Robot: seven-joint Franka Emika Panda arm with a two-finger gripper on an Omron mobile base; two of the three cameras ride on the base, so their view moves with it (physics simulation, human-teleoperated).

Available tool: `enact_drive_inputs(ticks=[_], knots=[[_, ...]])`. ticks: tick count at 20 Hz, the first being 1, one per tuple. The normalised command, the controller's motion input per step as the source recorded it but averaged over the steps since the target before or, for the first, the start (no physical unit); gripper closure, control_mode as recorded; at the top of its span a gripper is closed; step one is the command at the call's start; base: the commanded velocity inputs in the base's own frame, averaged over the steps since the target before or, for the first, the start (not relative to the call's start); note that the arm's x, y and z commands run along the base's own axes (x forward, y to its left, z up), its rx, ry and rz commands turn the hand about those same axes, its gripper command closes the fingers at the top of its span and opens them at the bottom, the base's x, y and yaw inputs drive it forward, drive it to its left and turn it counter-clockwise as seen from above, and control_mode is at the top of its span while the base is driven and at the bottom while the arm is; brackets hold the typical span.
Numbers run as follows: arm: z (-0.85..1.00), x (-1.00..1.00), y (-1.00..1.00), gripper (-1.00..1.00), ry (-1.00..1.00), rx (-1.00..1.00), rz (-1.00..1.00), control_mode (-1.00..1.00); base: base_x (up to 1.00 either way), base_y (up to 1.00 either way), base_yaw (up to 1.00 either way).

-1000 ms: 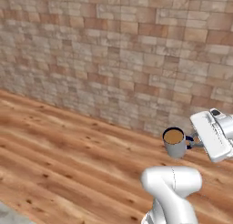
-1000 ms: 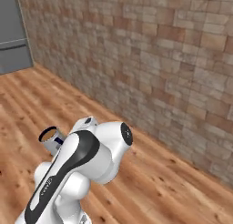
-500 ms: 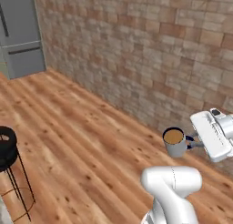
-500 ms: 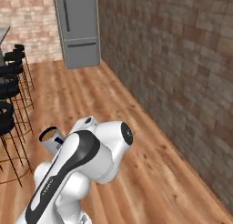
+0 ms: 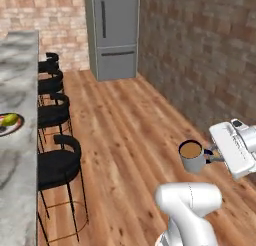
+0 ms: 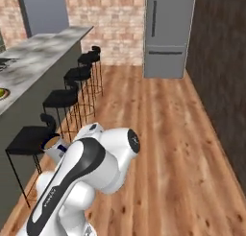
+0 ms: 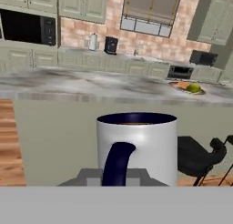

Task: Pick up the brewed coffee from the coffee machine and place it next to the breakfast plate on the dining counter.

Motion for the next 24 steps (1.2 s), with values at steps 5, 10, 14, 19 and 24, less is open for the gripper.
enact_drive_inputs(ticks=[5,10,14,19,24], knots=[[0.00,0.00,0.00,1.00,0.00,0.00,0.00,1.00,0.94,-0.02,0.70],[0.00,0.00,0.00,1.00,0.00,0.00,0.00,1.00,0.88,-0.25,0.73],[0.00,0.00,0.00,1.00,0.00,0.00,0.00,1.00,0.87,-0.31,0.74],[0.00,0.00,0.00,1.00,0.00,0.00,0.00,1.00,0.90,-0.29,0.72],[0.00,0.00,0.00,1.00,0.00,0.00,0.00,1.00,0.90,-0.31,0.72]])
